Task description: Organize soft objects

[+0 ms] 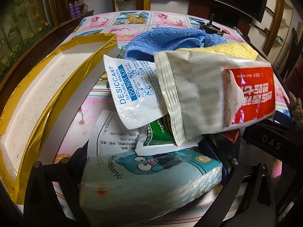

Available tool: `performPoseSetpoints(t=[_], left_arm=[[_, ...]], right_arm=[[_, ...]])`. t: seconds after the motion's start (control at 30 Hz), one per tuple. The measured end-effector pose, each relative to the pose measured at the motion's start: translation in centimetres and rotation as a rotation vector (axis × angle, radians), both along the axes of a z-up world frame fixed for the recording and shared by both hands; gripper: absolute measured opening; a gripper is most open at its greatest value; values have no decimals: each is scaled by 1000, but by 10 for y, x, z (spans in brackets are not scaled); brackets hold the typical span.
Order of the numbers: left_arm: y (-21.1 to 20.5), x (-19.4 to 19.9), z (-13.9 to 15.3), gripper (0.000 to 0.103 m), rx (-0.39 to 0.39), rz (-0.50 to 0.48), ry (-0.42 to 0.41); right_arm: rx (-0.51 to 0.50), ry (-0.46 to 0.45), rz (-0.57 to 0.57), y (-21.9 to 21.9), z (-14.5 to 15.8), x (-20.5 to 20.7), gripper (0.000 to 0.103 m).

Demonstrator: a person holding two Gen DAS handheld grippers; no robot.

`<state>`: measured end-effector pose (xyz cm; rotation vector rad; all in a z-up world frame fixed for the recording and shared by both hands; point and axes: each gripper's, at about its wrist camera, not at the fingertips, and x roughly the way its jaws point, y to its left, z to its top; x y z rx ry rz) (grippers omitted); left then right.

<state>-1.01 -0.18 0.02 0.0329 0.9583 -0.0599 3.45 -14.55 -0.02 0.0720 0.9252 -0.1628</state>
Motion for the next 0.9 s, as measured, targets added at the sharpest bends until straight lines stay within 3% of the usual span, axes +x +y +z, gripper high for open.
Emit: performPoseSetpoints(t=[0.23,0.53,0.6,0.67,0.73,0.9], left_arm=[[6,-19,4,103,7,-173,69],[6,-35,4,103,13,-168,50],[12,-37,6,100,-16,-183,44],[30,-45,17,96,-123,-174,36],[48,-55,33,96,-232,-178,32],[91,-87,65,96,-254,-147,-92]], right_arm=[[6,21,65,-2,0,-2,103],[6,70,121,-8,-2,-17,103],[12,76,100,-11,0,-21,103],[46,74,88,-15,2,-31,102],[86,38,95,-17,9,-47,102],[77,-216,149,-2,55,-89,103]])
